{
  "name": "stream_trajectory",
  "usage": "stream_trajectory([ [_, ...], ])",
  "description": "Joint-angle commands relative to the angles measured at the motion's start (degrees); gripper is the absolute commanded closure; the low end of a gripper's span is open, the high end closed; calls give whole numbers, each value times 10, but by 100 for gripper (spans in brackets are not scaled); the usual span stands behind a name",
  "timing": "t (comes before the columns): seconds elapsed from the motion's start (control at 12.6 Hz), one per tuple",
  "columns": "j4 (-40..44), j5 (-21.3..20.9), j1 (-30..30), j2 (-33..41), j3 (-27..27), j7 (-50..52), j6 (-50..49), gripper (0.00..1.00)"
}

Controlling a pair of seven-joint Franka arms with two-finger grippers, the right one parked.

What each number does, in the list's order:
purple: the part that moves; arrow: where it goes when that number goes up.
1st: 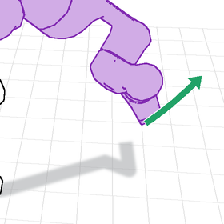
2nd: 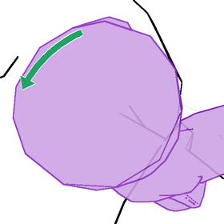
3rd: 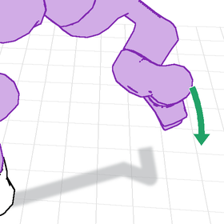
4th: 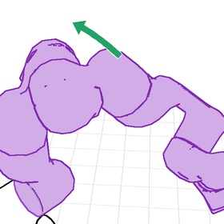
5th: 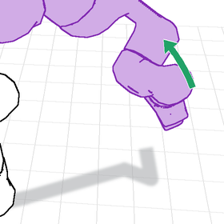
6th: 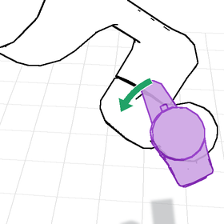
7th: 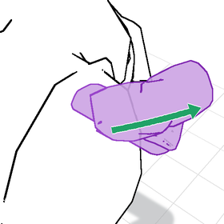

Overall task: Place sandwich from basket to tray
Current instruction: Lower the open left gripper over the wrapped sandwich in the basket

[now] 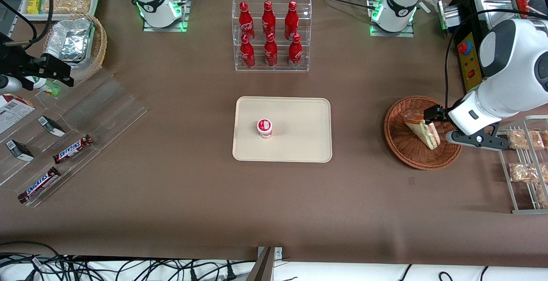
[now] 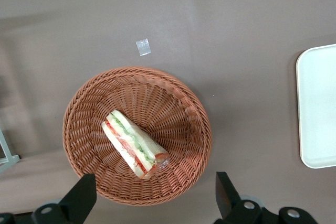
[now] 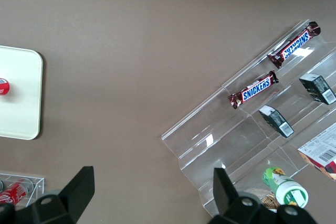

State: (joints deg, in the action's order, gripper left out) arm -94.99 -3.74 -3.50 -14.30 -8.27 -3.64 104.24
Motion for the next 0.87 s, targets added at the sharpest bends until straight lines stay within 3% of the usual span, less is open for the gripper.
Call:
stream_trajectory([
  [0.0, 22, 8, 2, -12, 1, 26, -18, 0],
  [0.47, 27, 4, -1, -19, 1, 56, -18, 0],
  [0.71, 19, -2, -2, -30, 1, 217, -11, 0],
  [0.79, 16, -2, 0, -34, 1, 223, -7, 0],
])
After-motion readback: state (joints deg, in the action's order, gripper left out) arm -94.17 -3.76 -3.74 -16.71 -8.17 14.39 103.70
